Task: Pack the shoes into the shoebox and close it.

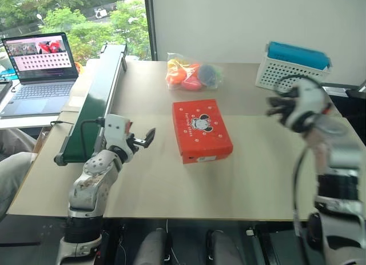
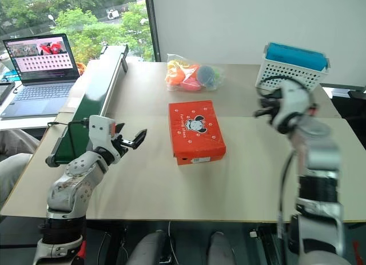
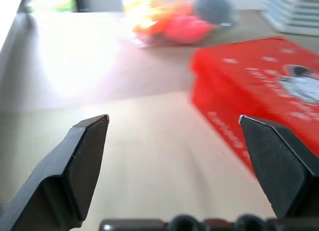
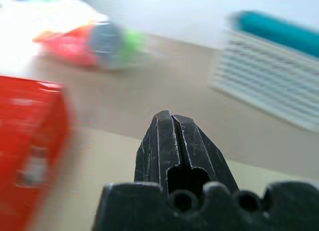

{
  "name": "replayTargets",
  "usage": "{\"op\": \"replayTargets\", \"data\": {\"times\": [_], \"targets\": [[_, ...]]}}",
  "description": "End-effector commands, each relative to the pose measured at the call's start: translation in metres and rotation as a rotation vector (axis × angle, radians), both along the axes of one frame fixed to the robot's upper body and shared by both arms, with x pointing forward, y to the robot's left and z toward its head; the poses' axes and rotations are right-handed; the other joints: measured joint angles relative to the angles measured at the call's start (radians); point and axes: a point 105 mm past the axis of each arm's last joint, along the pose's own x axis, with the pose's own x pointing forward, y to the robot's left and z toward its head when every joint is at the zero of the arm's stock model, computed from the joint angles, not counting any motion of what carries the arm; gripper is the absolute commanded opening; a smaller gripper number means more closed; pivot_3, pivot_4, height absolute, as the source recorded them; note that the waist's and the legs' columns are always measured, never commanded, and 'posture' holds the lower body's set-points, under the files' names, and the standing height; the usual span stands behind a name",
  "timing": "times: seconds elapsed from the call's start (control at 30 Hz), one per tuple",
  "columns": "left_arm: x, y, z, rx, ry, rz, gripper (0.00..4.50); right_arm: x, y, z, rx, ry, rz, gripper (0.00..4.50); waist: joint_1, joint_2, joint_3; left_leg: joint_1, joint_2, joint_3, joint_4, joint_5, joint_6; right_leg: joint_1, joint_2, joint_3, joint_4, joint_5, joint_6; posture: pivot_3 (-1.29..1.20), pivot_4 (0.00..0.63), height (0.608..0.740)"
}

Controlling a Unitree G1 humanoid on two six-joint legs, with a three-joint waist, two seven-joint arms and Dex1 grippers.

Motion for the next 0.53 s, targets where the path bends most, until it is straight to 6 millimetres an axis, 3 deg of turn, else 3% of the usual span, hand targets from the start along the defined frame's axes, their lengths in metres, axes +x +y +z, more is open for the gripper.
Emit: {"op": "replayTargets", "data": {"times": [0.03,0.17,0.37,0.53], "targets": [[0.003,0.019,-0.002,0.0,-0.045,0.143,4.5,-0.018,-0.025,-0.006,-0.183,-0.026,-0.114,0.04,-0.003,0.0,0.0,0.001,0.0,0.0,0.0,-0.002,0.003,0.0,0.0,0.0,0.0,0.0,0.0,0.0,0.15,0.699],[0.01,0.014,-0.022,0.007,-0.012,0.158,4.5,-0.036,-0.056,-0.033,-0.238,0.003,-0.215,0.04,-0.005,0.0,0.0,0.003,0.003,0.003,0.0,-0.002,0.004,0.0,0.002,0.002,0.0,0.0,0.0,0.0,0.15,0.699],[0.023,0.003,-0.039,0.018,0.037,0.127,4.5,-0.039,-0.085,-0.047,-0.118,-0.032,-0.31,0.04,0.0,0.0,0.0,0.002,0.002,0.003,0.001,-0.002,0.005,0.0,0.002,0.003,0.0,0.0,-0.001,0.0,0.15,0.699],[0.03,0.004,-0.02,0.026,-0.022,0.137,4.5,-0.033,-0.101,-0.027,-0.169,-0.059,-0.339,0.04,-0.003,0.0,0.0,0.002,0.003,0.003,0.001,-0.003,0.006,0.0,0.002,0.003,0.0,0.0,-0.001,0.0,0.15,0.699]]}}
